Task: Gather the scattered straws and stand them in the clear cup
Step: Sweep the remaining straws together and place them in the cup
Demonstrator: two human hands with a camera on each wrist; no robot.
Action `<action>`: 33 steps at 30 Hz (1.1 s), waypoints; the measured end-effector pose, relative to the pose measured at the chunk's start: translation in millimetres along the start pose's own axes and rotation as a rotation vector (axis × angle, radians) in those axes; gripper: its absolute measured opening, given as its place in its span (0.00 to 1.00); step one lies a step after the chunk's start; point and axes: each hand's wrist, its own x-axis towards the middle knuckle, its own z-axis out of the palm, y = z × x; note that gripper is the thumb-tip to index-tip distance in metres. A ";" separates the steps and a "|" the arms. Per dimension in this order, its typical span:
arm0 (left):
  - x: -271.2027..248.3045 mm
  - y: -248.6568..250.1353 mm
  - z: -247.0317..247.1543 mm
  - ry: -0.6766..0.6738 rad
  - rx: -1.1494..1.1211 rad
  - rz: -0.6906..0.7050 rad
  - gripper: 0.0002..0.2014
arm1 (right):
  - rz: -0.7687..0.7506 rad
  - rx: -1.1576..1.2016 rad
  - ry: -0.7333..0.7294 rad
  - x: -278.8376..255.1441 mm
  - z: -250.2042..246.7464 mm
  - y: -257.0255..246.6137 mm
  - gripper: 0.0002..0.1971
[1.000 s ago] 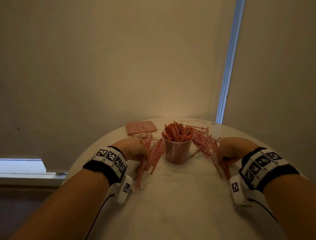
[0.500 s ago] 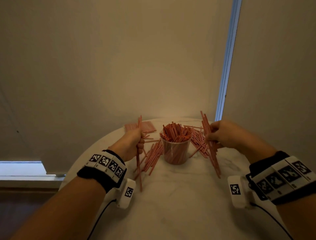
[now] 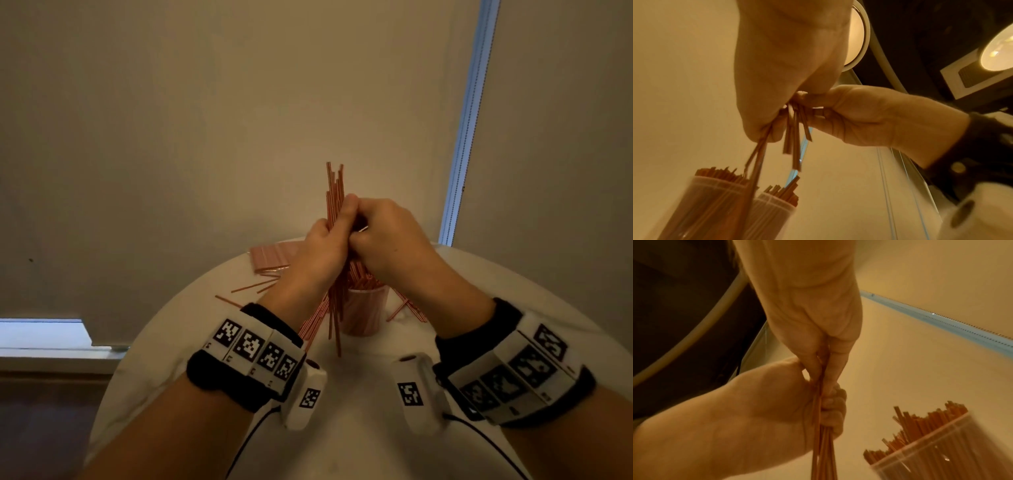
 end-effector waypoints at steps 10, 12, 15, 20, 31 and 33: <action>35.9 -20.6 -1.5 0.202 -0.253 0.028 0.26 | -0.120 0.081 0.218 23.8 35.6 10.2 0.06; 41.6 -24.8 -3.2 0.254 -0.264 0.005 0.25 | -0.119 0.049 0.177 26.0 38.9 12.6 0.05; 44.9 -26.7 -9.0 0.293 -0.251 -0.004 0.19 | -0.096 -0.032 0.054 27.9 34.8 14.3 0.04; 47.2 -20.2 -26.2 0.308 -0.413 0.039 0.17 | -0.019 -0.043 -0.243 21.2 10.0 10.2 0.09; 39.4 -1.8 -39.0 0.144 -0.811 0.172 0.19 | 0.065 -0.278 -0.477 11.8 0.7 -0.8 0.07; 39.0 -0.9 -39.9 0.170 -0.815 0.195 0.19 | 0.067 -0.282 -0.509 12.7 -1.1 0.2 0.10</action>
